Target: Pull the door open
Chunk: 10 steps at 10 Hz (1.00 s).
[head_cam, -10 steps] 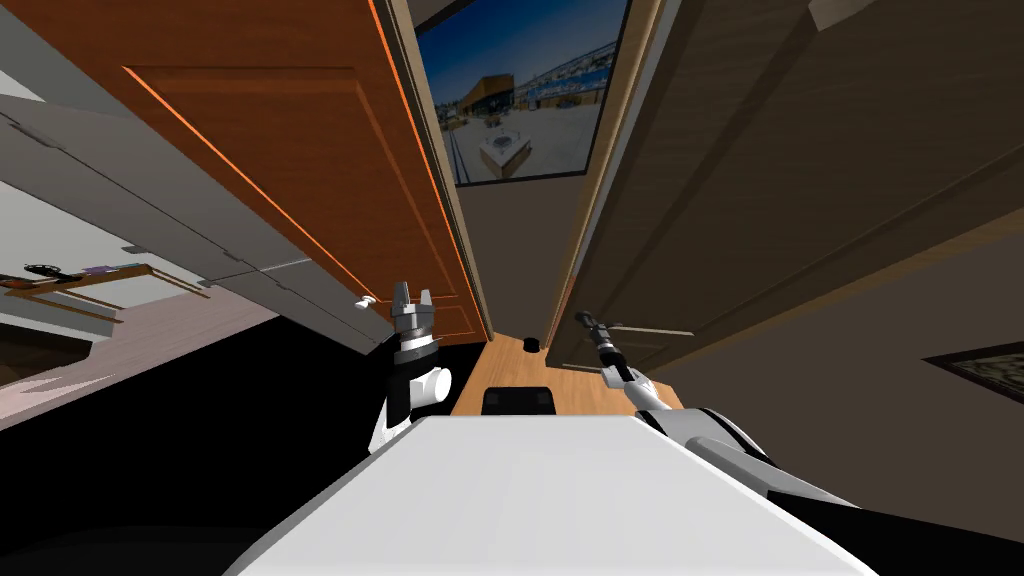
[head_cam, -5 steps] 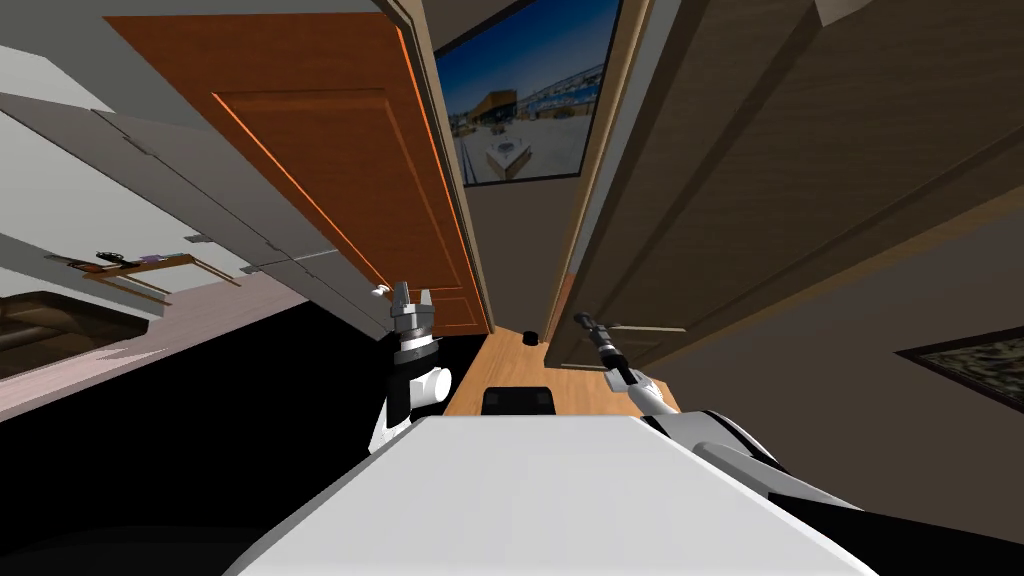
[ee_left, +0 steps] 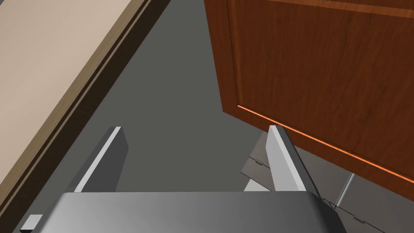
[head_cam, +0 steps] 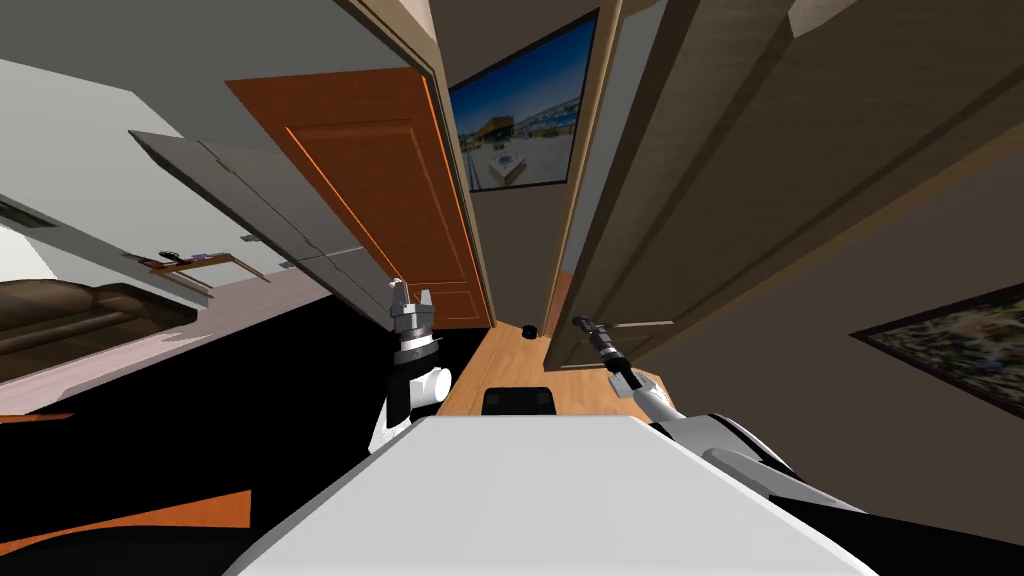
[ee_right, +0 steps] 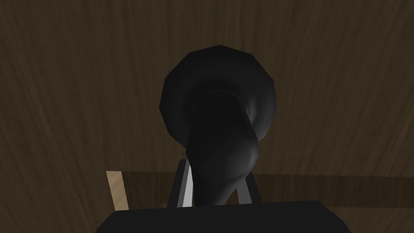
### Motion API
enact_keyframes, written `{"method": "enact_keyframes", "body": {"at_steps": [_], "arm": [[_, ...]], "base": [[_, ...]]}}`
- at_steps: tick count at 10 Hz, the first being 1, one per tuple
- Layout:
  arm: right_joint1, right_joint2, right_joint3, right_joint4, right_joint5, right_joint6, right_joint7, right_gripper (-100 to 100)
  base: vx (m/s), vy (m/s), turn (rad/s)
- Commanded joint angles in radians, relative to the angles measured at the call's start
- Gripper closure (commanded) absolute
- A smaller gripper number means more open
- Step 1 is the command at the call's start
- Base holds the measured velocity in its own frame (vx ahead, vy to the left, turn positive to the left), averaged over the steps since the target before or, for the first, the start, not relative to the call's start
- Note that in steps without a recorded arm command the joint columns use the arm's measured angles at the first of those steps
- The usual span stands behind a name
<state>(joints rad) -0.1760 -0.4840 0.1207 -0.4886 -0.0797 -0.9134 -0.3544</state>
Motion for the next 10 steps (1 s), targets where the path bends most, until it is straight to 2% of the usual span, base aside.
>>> {"method": "enact_keyframes", "body": {"at_steps": [1,4,7,10], "arm": [[-0.011,0.006,0.005,0.006,0.012,-0.003,-0.003,100],[-0.037,0.02,0.017,0.019,0.041,-0.009,-0.011,100],[-0.053,0.029,0.024,0.027,0.058,-0.013,-0.015,100],[-0.069,0.038,0.031,0.035,0.075,-0.017,-0.019,100]], "base": [[-0.18,-0.054,0.043],[-0.225,-0.1,0.076],[-0.138,-0.108,0.058],[-0.085,-0.057,0.036]]}}
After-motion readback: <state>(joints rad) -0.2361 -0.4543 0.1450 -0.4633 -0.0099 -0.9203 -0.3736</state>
